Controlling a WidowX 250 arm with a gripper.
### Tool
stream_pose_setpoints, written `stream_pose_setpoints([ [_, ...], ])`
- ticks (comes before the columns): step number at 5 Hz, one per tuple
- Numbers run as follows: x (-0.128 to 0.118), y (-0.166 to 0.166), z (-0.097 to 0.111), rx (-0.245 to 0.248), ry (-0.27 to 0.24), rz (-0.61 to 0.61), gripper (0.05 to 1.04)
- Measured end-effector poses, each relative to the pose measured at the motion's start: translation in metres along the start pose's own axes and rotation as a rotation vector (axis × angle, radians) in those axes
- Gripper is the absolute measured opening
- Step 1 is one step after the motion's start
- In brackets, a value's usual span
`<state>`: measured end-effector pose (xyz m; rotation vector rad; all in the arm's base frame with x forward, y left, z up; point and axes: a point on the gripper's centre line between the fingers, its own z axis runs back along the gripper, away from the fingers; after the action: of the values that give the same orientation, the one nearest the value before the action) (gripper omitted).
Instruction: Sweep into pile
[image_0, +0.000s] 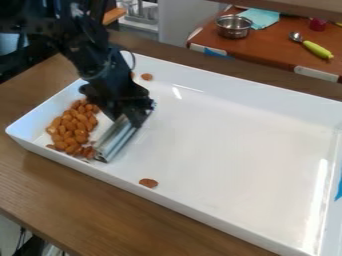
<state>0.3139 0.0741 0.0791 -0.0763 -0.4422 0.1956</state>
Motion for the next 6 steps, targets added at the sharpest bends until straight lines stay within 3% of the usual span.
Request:
stream_pose_setpoints([
  [2, 0.001, 0.030, 0.005, 0.024, 0.012, -0.092, 0.375],
  [3, -0.001, 0.029, 0.007, 0.010, 0.022, -0.082, 0.375],
  [5, -0.001, -0.007, 0.024, -0.148, 0.067, 0.141, 0.375],
  [6, 0.012, -0.033, 0.043, -0.186, 0.047, 0.189, 0.375],
])
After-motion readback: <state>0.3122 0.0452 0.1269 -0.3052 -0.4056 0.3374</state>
